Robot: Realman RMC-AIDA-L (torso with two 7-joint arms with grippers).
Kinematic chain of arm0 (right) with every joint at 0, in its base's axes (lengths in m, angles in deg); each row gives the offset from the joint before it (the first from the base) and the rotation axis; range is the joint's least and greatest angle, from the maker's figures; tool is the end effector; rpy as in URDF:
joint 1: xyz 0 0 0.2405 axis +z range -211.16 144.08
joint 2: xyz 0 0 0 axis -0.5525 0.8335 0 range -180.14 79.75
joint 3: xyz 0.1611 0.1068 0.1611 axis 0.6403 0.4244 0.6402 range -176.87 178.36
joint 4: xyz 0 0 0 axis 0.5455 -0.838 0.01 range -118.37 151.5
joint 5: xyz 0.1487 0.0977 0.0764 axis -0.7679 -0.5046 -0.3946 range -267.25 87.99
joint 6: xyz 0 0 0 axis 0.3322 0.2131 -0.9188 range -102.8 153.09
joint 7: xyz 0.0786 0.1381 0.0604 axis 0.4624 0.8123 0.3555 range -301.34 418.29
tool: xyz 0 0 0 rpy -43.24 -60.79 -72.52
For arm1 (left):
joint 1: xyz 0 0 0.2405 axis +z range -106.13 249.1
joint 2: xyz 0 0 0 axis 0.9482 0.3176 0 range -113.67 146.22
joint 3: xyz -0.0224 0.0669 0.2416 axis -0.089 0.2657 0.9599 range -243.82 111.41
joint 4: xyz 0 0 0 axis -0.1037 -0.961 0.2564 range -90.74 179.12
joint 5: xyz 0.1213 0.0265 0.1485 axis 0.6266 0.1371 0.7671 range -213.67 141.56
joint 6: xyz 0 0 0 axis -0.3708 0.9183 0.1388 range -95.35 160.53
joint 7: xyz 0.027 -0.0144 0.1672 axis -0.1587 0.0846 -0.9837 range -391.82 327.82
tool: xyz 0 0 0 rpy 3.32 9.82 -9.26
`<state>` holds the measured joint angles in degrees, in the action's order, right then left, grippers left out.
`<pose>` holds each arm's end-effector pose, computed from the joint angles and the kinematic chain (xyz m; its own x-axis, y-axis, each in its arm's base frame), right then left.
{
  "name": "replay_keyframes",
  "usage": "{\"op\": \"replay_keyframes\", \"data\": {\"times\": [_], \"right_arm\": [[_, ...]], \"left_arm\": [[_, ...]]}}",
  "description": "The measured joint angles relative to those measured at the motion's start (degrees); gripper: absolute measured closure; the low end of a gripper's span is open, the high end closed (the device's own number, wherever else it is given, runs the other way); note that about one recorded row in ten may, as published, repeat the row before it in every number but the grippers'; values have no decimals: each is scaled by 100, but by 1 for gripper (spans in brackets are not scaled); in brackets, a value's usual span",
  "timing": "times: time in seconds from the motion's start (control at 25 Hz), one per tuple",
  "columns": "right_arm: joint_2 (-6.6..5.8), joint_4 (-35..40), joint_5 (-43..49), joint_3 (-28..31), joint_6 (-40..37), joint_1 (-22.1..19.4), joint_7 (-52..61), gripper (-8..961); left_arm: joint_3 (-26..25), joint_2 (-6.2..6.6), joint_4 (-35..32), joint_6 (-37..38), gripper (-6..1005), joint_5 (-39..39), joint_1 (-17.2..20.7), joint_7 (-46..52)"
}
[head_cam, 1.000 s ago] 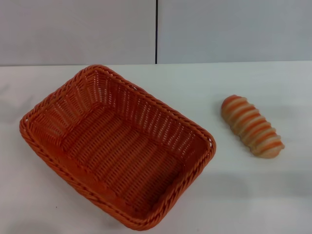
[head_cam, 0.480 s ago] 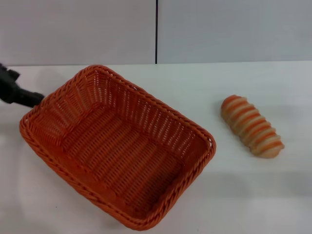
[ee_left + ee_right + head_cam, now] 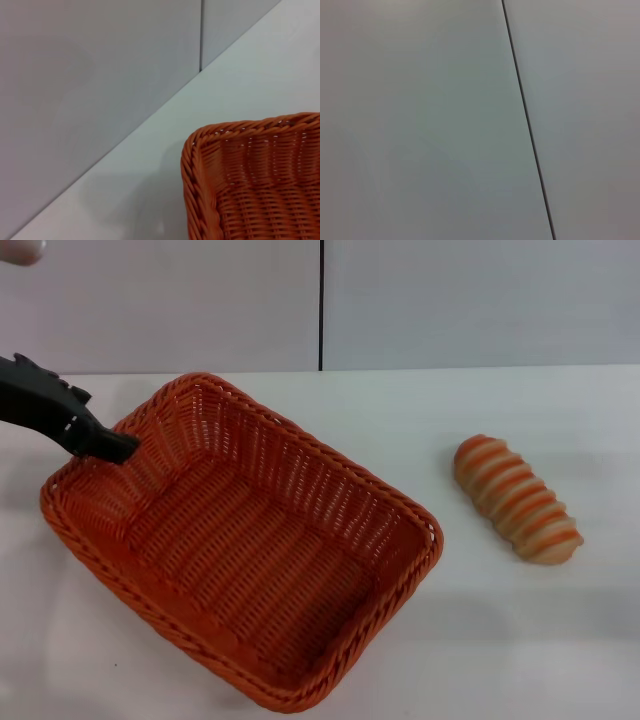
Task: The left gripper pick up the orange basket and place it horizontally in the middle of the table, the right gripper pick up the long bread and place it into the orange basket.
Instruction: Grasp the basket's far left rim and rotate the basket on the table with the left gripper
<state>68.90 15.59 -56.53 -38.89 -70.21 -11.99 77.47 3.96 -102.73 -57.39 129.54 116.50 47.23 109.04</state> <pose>0.3139 0.2956 0.0724 0.5667 0.4072 -0.7162 -0.7750 -0.0317 -0.6312 -0.1996 0.3247 0.0594 0.7876 0.6064 -0.1095 0.4317 -0.6698 -0.6042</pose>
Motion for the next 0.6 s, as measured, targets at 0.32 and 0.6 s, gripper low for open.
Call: {"op": "replay_keyframes", "data": {"times": [0.32,0.6], "right_arm": [[-1,52,17,0,5,-7,-1,280],[-10,54,22,-9,24,-11,-1,282]], "left_arm": [[508,-7,398,-691,242,207,67,177],[730,-8,681,-979,243,539,-17,247]]}}
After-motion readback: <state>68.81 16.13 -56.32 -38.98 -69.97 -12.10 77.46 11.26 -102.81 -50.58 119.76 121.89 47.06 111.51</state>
